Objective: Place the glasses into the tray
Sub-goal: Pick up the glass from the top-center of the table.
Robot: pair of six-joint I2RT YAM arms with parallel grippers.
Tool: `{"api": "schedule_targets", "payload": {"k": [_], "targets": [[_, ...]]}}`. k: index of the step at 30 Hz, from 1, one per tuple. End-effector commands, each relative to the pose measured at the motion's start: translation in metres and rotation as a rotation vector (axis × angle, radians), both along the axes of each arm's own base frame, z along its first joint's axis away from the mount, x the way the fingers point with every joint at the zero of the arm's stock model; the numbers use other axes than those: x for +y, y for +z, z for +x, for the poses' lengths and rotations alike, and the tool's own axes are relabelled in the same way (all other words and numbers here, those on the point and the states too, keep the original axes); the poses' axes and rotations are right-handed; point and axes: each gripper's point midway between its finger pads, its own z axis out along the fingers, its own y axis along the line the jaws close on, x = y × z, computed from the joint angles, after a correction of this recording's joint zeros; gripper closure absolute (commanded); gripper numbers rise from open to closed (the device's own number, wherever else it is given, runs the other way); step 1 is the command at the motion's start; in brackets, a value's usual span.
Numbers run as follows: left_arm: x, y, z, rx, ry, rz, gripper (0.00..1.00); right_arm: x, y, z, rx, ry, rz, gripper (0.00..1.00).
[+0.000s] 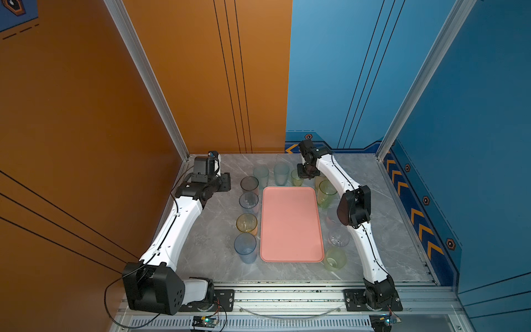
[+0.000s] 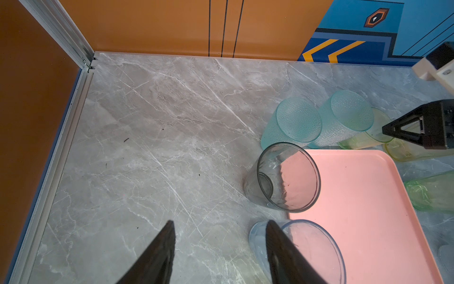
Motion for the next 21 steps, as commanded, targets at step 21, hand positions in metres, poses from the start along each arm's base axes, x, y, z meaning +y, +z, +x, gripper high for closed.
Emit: {"api": "schedule_targets", "payload": {"k": [21], "targets": [[0.002, -0.005, -0.005, 0.018, -0.015, 0.001, 0.41, 0.001, 0.068, -0.003, -0.158, 0.019, -0.068, 0.99]]}}
